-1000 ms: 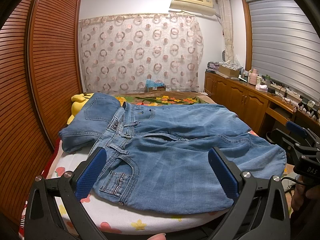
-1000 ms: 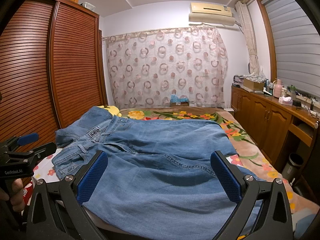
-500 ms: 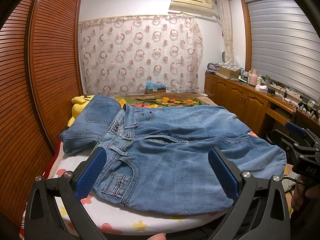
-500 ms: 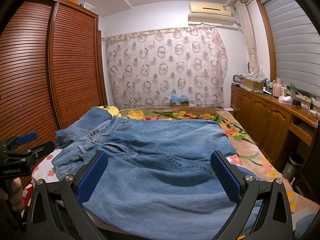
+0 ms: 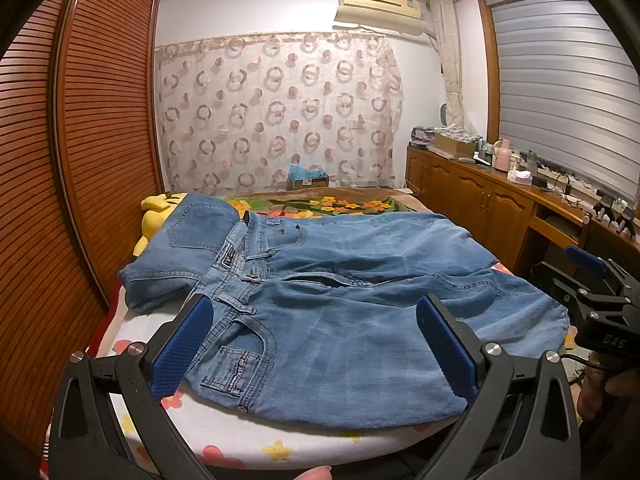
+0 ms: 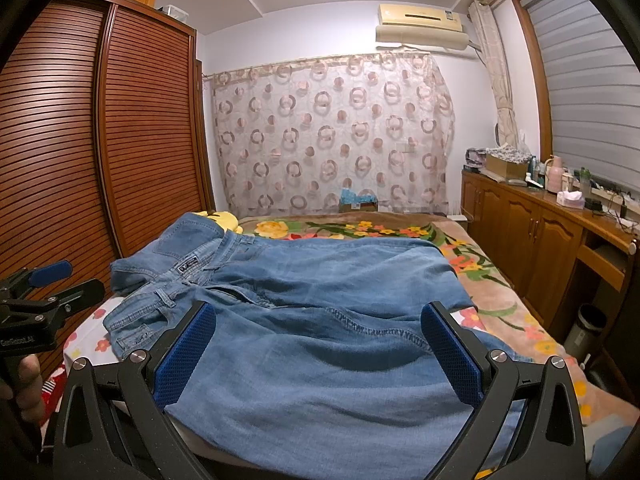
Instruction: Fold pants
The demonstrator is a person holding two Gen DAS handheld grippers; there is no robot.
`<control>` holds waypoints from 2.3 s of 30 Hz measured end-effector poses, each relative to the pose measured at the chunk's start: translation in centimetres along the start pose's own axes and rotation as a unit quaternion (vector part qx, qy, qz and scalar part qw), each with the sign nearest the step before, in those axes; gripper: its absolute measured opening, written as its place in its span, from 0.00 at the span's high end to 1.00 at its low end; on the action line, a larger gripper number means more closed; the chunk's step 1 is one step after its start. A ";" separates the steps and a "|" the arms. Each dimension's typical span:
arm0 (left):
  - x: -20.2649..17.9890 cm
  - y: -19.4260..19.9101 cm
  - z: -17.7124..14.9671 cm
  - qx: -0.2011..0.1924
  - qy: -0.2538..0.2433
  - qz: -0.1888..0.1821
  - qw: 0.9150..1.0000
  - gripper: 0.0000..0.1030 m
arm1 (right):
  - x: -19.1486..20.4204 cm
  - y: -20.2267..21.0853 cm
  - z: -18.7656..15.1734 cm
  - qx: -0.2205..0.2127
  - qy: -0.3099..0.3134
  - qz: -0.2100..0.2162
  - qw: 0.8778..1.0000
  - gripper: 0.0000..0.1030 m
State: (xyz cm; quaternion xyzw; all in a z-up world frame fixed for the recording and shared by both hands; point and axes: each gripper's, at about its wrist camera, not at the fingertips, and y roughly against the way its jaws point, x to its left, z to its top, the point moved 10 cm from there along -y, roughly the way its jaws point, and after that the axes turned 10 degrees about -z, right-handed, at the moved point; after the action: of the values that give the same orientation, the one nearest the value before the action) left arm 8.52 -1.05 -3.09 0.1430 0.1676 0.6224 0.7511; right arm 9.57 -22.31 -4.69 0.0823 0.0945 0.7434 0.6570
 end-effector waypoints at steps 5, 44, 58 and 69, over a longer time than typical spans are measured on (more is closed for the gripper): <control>-0.2 0.1 -0.2 0.003 -0.003 -0.004 1.000 0.01 | 0.0 -0.3 -0.4 0.007 0.000 0.002 1.000 0.01; 10.9 -5.7 -7.6 0.099 0.050 0.023 0.994 0.02 | -1.1 -2.5 -2.2 0.114 0.055 0.032 0.991 0.20; 17.5 -6.8 -10.3 0.133 0.091 0.048 0.986 0.23 | -2.8 -2.5 -3.0 0.131 0.060 0.022 0.989 0.20; 17.7 -7.7 -12.2 0.144 0.101 0.027 0.984 0.48 | -3.2 -2.2 -3.7 0.142 0.063 0.012 0.988 0.20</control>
State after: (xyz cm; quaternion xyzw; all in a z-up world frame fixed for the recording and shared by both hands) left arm 13.08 14.95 -18.68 0.1904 0.3268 0.6232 0.6845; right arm 11.16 -25.35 -8.86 0.1292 0.2393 0.7337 0.6227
